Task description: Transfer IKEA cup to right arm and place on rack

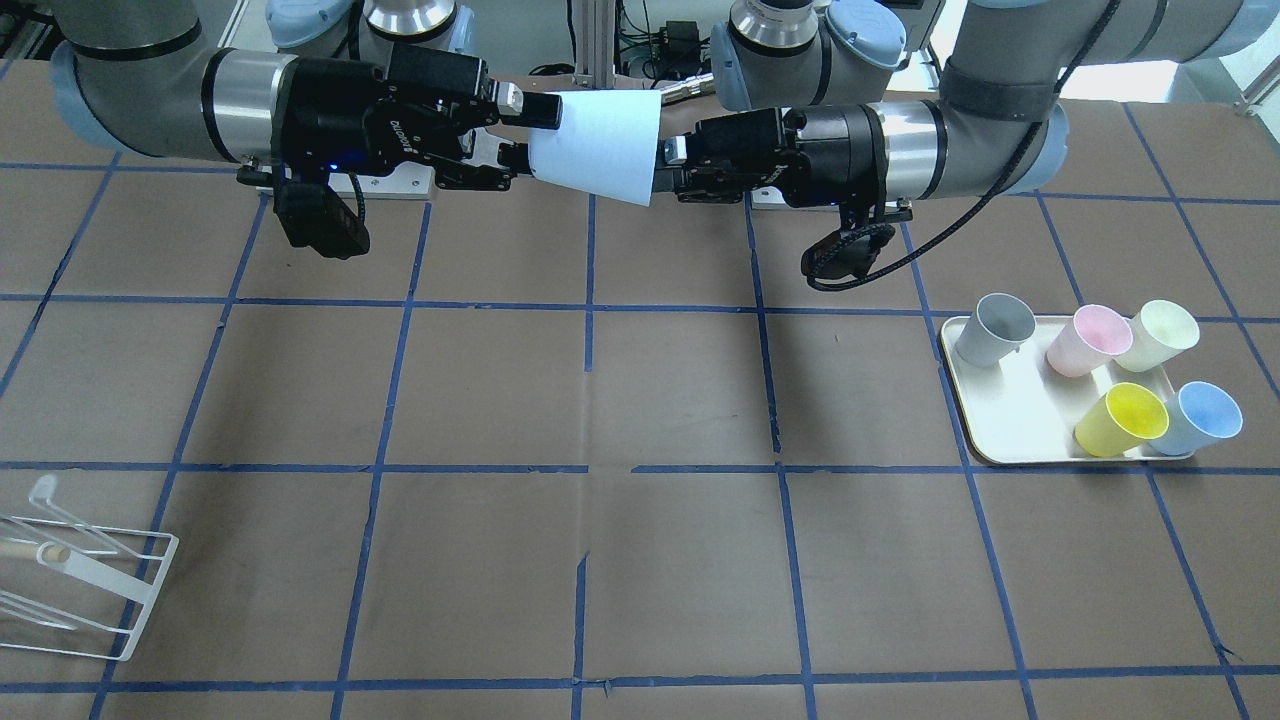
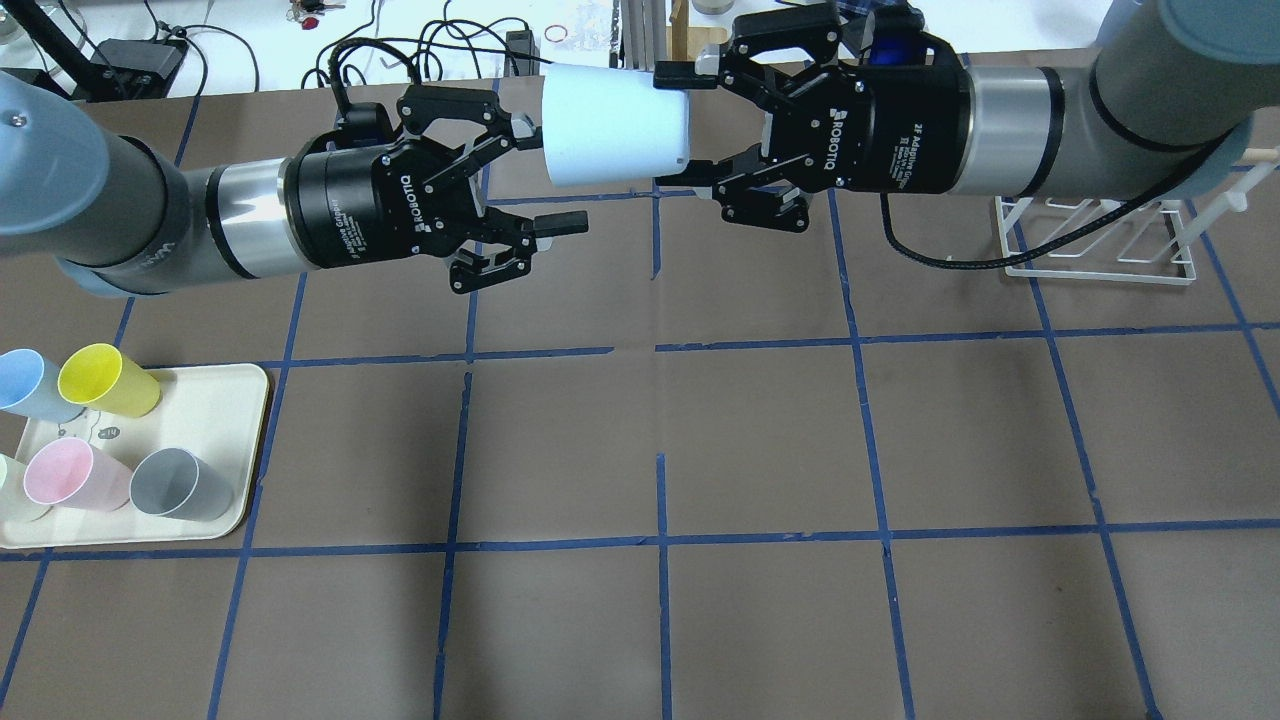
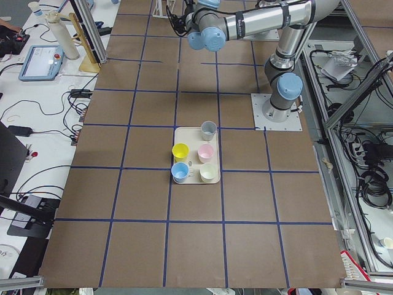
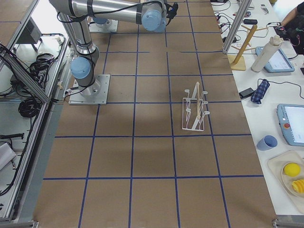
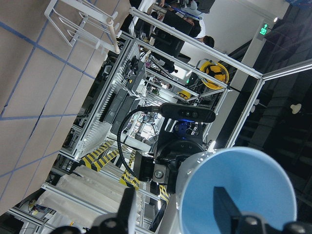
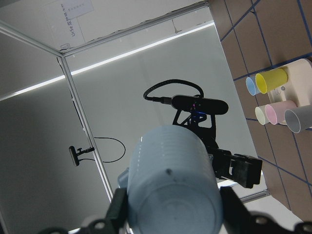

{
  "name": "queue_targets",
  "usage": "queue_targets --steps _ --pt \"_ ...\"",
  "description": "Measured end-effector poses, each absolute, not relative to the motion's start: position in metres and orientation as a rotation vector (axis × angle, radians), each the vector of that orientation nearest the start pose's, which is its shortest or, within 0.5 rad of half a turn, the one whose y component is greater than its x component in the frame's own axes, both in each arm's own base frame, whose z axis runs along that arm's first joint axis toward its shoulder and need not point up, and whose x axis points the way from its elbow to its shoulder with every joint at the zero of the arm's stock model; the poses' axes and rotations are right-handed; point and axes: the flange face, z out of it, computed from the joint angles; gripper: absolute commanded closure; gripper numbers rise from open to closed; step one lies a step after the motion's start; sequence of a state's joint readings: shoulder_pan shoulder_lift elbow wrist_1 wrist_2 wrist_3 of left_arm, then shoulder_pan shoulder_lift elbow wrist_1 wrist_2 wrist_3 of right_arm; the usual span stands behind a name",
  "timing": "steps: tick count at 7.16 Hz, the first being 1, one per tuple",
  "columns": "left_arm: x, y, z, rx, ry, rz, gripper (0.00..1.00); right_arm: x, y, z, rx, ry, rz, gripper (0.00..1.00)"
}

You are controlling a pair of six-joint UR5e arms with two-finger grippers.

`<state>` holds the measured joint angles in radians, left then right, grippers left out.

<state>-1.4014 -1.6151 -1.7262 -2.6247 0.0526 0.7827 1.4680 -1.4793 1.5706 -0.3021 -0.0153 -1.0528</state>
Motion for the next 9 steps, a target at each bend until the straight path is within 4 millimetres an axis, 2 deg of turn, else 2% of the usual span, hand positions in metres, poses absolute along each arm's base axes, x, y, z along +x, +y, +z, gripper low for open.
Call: queue_targets --steps 1,3,4,5,7,9 --pt "-0.145 -0.468 0.412 0.482 -1.522 -0.265 0.0 0.186 -0.47 0.453 0.31 1.546 0.172 0.54" --pt "-0.099 -0.477 0.414 0.547 -1.531 -0.284 0.0 0.184 -0.47 0.456 0.311 1.545 0.167 0.55" --pt "-0.083 -0.478 0.422 0.543 -1.563 -0.29 0.0 0.184 -0.471 0.455 0.288 1.553 0.162 0.59" --pt "-0.075 -0.478 0.432 0.491 -1.634 -0.29 0.01 0.183 -0.471 0.454 0.233 1.576 0.17 0.59" --pt "-0.061 -0.479 0.448 0.374 -1.941 -0.334 0.0 0.182 -0.469 0.451 0.099 1.651 0.227 0.59" --pt "-0.05 -0.474 0.453 0.372 -2.302 -0.369 0.0 0.174 -0.48 0.45 -0.014 1.848 0.319 0.58"
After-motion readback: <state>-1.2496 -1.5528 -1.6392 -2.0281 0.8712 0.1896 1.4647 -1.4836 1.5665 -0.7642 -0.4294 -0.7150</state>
